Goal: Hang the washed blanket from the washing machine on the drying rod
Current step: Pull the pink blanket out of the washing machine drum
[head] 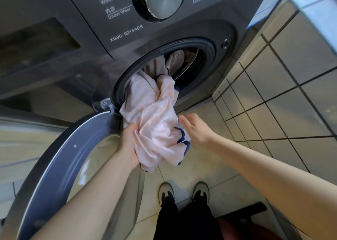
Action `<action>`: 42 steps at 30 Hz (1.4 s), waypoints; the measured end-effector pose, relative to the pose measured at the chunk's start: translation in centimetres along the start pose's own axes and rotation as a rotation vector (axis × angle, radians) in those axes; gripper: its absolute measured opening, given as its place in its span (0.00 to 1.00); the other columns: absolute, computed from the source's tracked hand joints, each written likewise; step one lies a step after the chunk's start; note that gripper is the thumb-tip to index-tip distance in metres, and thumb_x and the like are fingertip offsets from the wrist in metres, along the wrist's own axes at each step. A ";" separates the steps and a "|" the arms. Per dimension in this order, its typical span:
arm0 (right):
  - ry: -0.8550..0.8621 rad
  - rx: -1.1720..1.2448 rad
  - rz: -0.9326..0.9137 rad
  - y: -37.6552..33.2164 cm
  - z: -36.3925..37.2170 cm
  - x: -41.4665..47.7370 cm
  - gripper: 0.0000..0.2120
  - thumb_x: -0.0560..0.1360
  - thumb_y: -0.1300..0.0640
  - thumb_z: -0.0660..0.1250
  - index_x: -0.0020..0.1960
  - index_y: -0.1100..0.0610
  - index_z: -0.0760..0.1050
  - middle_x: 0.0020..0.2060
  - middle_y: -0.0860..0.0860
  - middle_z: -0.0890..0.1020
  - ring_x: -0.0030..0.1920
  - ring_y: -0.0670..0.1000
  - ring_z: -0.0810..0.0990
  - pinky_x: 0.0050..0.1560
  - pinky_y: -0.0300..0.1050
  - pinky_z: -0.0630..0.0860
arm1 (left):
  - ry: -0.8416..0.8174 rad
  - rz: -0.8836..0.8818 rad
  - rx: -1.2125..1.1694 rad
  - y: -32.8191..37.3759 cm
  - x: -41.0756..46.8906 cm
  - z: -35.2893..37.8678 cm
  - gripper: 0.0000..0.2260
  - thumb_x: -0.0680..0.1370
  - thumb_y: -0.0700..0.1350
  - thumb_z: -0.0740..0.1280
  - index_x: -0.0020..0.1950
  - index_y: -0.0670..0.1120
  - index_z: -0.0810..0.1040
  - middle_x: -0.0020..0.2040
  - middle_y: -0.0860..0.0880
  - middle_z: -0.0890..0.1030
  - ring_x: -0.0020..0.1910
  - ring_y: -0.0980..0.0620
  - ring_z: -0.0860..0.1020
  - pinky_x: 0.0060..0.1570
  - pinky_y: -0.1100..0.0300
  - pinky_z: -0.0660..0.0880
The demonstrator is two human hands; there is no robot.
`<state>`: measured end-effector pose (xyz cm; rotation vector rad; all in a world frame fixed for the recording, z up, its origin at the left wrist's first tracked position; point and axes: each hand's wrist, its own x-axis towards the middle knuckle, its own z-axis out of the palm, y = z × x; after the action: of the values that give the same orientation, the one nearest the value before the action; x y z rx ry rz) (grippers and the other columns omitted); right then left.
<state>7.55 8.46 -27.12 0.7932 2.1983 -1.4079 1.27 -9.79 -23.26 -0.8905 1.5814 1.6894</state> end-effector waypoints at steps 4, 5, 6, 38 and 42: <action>-0.054 0.494 0.340 -1.9 0.3 3.0 0.45 0.74 0.33 0.60 0.77 0.56 0.45 0.69 0.56 0.67 0.63 0.58 0.73 0.61 0.54 0.73 | -0.087 -0.034 0.009 0.3 0.2 -1.3 0.20 0.74 0.40 0.57 0.22 0.49 0.71 0.26 0.49 0.75 0.33 0.49 0.76 0.41 0.57 0.72; -0.079 0.648 0.372 -2.4 0.5 3.3 0.46 0.73 0.35 0.63 0.77 0.53 0.42 0.69 0.57 0.68 0.61 0.58 0.76 0.60 0.57 0.75 | -0.104 -0.040 0.017 0.4 0.0 -1.4 0.21 0.75 0.40 0.56 0.20 0.49 0.67 0.23 0.50 0.72 0.27 0.51 0.74 0.35 0.58 0.68; -0.110 0.784 0.382 -2.9 0.6 3.4 0.46 0.73 0.39 0.68 0.77 0.52 0.41 0.67 0.58 0.70 0.58 0.59 0.78 0.58 0.59 0.77 | -0.110 -0.043 0.019 0.5 -0.1 -1.5 0.21 0.75 0.40 0.56 0.21 0.49 0.65 0.21 0.51 0.70 0.23 0.52 0.72 0.33 0.59 0.66; 0.106 0.117 -0.085 1.8 -0.2 -8.1 0.06 0.76 0.53 0.65 0.45 0.55 0.75 0.38 0.50 0.82 0.39 0.50 0.80 0.38 0.47 0.79 | 0.044 -0.046 0.292 -3.7 -1.7 -0.1 0.41 0.53 0.66 0.79 0.58 0.46 0.77 0.52 0.45 0.83 0.50 0.44 0.82 0.55 0.45 0.77; 0.198 0.153 -0.070 1.9 -0.5 -8.7 0.17 0.77 0.56 0.60 0.36 0.67 0.66 0.28 0.57 0.68 0.31 0.57 0.63 0.29 0.43 0.62 | 0.187 0.059 0.369 -3.7 -1.4 -0.3 0.32 0.62 0.53 0.78 0.61 0.43 0.74 0.53 0.46 0.80 0.51 0.45 0.80 0.55 0.48 0.78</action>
<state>15.38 7.43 -22.90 0.9543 2.3054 -1.6094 5.13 -9.89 -24.14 -0.8343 1.9807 1.3178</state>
